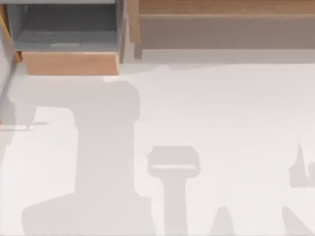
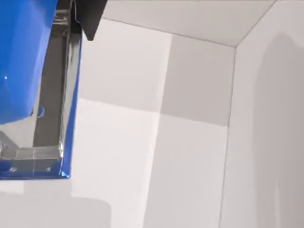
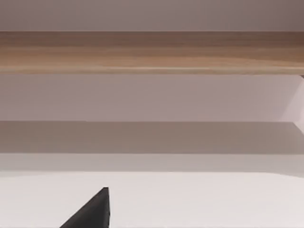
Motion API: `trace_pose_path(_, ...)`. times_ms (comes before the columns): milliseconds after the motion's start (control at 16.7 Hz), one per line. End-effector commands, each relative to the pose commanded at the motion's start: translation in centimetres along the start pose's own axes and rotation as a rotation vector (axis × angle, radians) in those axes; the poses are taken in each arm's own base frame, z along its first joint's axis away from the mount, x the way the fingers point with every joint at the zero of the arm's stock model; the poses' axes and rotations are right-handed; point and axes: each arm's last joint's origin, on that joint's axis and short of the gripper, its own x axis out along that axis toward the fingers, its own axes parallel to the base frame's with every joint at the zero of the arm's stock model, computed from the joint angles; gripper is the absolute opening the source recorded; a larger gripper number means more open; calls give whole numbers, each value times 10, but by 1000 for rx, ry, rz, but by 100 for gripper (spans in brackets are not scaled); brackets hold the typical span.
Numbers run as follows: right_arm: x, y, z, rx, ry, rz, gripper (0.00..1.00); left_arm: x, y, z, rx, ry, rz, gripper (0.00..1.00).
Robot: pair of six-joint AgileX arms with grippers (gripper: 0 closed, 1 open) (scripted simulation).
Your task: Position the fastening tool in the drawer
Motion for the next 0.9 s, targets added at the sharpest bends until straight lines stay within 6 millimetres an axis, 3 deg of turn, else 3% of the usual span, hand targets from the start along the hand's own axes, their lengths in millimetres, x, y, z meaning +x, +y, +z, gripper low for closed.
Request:
trace_pose_path(240,0,0,0,0,0,0,100,53,12,-3,120,69,-95,0)
trace_pose_path(420,0,0,0,0,0,0,100,74,9,-6,173,109,-139,0)
trace_pose_path(780,0,0,0,0,0,0,100,74,7,-5,176,90,-131,0)
trace_pose_path(900,0,0,0,0,0,0,100,56,14,-6,186,44,-122,0)
